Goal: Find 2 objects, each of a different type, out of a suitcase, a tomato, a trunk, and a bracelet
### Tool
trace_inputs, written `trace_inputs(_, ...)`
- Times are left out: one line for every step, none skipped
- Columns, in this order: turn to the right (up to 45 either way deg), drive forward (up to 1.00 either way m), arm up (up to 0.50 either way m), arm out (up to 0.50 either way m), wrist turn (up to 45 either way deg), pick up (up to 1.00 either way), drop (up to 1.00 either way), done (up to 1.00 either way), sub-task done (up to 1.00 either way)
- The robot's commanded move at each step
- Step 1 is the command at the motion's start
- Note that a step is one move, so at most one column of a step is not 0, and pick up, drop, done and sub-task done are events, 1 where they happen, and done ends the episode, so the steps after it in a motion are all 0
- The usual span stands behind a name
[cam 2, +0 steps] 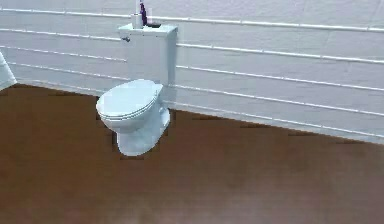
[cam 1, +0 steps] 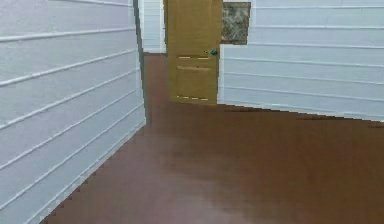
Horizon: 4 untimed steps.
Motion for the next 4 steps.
trace_inputs(0.0, 1.0, 0.0, 0.0, 0.0, 0.0, 0.0, 0.0, 0.0)
trace_inputs(0.0, 1.0, 0.0, 0.0, 0.0, 0.0, 0.0, 0.0, 0.0)
trace_inputs(3.0, 0.0, 0.0, 0.0, 0.0, 0.0, 0.0, 0.0, 0.0)
trace_inputs(0.0, 0.85, 0.0, 0.0, 0.0, 0.0, 0.0, 0.0, 0.0)
